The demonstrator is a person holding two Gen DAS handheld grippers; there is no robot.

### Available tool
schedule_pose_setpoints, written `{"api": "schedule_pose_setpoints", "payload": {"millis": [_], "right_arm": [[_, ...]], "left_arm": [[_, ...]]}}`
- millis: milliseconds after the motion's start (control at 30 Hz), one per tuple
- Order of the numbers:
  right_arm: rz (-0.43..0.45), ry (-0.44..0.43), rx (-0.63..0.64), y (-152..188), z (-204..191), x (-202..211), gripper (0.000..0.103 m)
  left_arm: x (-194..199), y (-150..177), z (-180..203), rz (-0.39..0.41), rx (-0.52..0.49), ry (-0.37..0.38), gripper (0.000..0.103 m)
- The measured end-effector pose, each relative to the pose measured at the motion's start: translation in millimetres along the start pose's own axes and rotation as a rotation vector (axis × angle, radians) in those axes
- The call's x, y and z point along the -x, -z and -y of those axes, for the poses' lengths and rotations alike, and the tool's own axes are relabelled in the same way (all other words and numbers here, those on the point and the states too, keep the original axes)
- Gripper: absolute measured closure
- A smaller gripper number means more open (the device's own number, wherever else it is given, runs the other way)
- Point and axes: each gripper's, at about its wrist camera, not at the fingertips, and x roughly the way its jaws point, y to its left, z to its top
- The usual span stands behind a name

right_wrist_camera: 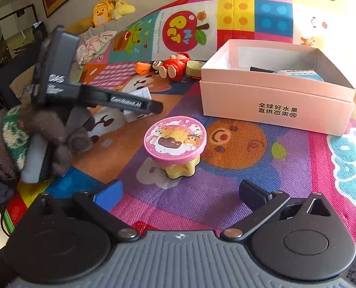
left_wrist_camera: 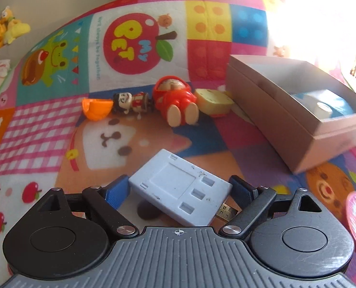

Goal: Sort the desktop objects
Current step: 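Move the left gripper down to the white battery charger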

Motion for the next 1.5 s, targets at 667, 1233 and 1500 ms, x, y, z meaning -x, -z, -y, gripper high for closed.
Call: {"api": "schedule_pose_setpoints", "payload": {"millis": [667, 1233, 1500], "right_arm": [[-0.021, 0.094, 0.093, 1.8, -17.0, -8.8, 0.000], [-0.025, 0.108, 0.109, 2.9, -19.6, -9.5, 0.000], [-0.029, 0.116, 0.121, 3.0, -20.8, -9.9, 0.000]], "left_arm": [[56.7, 39.3, 6.3, -0.060, 0.162, 0.312, 0.003], [45.3, 30.0, 23.0, -0.060, 0.125, 0.177, 0.002], [46.0, 37.8, 21.0, -0.057, 0.020, 0.060, 0.001]]}}
